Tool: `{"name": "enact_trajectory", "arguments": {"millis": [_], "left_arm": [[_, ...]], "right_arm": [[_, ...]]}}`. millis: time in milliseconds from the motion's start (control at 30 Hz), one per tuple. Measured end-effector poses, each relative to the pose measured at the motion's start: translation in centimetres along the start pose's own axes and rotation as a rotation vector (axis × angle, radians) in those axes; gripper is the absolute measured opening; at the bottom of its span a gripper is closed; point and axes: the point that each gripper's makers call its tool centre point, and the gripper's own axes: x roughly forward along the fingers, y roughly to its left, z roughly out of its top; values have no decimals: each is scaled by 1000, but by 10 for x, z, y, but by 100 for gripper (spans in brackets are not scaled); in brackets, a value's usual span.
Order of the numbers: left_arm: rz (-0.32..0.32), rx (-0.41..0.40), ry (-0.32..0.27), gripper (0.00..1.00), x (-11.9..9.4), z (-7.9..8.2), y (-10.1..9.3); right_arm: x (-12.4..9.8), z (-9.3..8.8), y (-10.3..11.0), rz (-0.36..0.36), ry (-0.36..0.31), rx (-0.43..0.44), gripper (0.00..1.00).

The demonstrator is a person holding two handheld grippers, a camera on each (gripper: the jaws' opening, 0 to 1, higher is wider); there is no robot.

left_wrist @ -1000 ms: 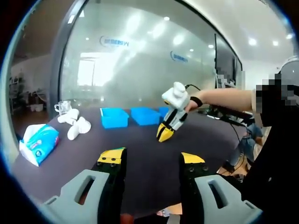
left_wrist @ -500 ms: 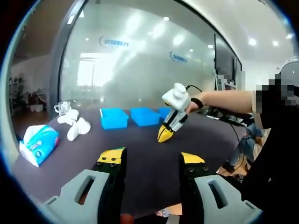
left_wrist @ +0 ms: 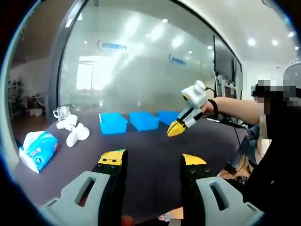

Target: Sort the screws, nuts, and washers into the corresponding bins

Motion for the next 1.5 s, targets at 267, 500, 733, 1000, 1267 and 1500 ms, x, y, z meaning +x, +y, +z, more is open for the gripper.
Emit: {"name": "enact_trajectory", "arguments": {"millis": [267,500,733,1000,1267,1500], "left_arm": [[-18,21,-9,41,3,8,-7],[-20,34,-17,41,9,17,-8],[-23,40,-34,41,13,25,-9],[-37,52,-35,41,18,29,-16],[-33,55,-44,41,14,32,-20],[-28,56,-33,41,9,28,-21]], "right_arm": [[-54,7,-6,-131,-215,87,2],[-99,5,-6,-288,-362,138,2],[-138,8,-12,-438,-531,215,2],[-134,21,-24,-498,-579,200,2],[-99,59,-51,-461,-604,199,2],[-69,77,-104,-501,-560,190,2]]}}
